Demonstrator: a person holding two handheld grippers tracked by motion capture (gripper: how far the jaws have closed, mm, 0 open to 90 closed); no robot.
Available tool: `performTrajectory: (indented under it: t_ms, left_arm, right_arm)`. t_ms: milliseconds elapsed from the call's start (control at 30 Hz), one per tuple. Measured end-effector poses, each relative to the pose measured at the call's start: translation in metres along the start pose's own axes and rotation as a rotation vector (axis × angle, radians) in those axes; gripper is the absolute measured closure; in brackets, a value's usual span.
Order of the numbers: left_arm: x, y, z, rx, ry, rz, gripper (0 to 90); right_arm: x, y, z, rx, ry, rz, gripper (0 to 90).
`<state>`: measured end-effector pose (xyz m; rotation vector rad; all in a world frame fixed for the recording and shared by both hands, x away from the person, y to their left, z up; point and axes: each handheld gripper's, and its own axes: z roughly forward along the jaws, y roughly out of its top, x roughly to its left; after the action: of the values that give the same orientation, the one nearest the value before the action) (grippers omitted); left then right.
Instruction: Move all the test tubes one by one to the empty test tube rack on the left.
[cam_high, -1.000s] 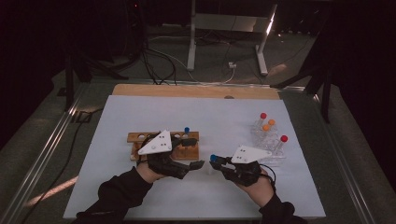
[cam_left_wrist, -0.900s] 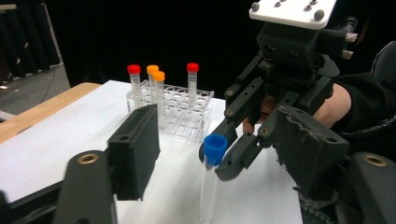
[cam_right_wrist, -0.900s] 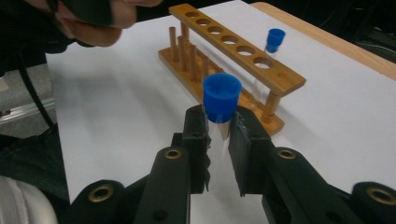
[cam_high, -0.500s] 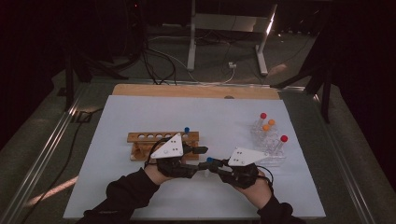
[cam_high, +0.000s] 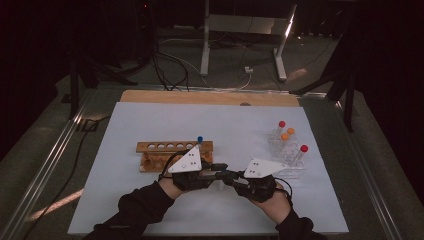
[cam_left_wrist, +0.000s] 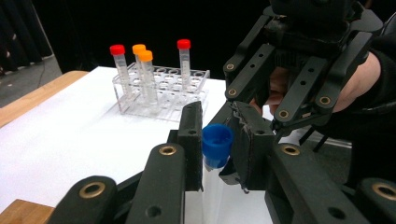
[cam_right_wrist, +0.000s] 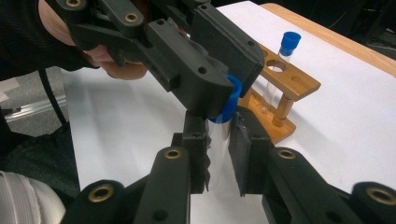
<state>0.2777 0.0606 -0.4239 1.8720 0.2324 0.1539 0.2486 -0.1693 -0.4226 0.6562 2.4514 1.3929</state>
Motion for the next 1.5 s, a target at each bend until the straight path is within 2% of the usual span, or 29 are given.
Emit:
performTrajectory:
  t_ms: [200,267,300,333,400,567,600,700,833,900,967,1233,1500]
  left_arm:
    - [0.001,0.001,-0.001,-0.006,-0.003,0.003,77.4]
    - [0.003,0.004,-0.004,-0.011,0.004,0.001,77.5]
    - [0.005,0.005,-0.006,-0.018,0.0,-0.004,77.5]
    - [0.006,0.007,-0.008,-0.024,0.006,-0.007,77.6]
    - [0.008,0.011,-0.013,-0.023,0.023,0.001,77.6]
    - [0.014,0.021,-0.028,-0.038,0.058,0.007,77.6]
    - [0.015,0.023,-0.031,-0.041,0.067,0.009,77.6]
    - [0.021,0.027,-0.041,-0.042,0.094,0.009,77.6]
    - [0.029,0.031,-0.052,-0.042,0.137,0.003,77.6]
    - [0.032,0.032,-0.057,-0.044,0.162,0.005,77.6]
    - [0.036,0.034,-0.062,-0.046,0.184,0.003,77.6]
    - [0.054,0.034,-0.077,-0.047,0.279,-0.02,77.6]
    - [0.072,0.025,-0.08,-0.039,0.354,-0.065,77.6]
  right_arm:
    - [-0.001,0.0,-0.001,-0.012,0.005,0.005,75.5]
    - [-0.001,0.0,-0.001,-0.021,0.013,0.007,66.8]
    - [-0.001,0.0,-0.001,-0.025,0.003,0.0,64.3]
    - [-0.001,-0.001,-0.001,-0.029,0.005,0.003,63.6]
    - [-0.002,-0.001,-0.002,-0.034,0.001,-0.002,55.2]
    - [-0.01,-0.003,-0.009,-0.071,-0.022,0.041,36.3]
    - [-0.011,-0.003,-0.01,-0.079,-0.036,0.046,30.1]
    - [-0.015,-0.002,-0.014,-0.099,-0.06,0.072,19.4]
    - [-0.019,-0.002,-0.02,-0.139,-0.099,0.09,10.8]
    - [-0.02,-0.002,-0.023,-0.143,-0.099,0.09,4.1]
    - [-0.022,-0.002,-0.025,-0.15,-0.085,0.101,3.0]
    - [-0.021,-0.002,-0.026,-0.152,-0.093,0.083,1.1]
    - [-0.02,-0.003,-0.026,-0.157,-0.107,0.073,1.1]
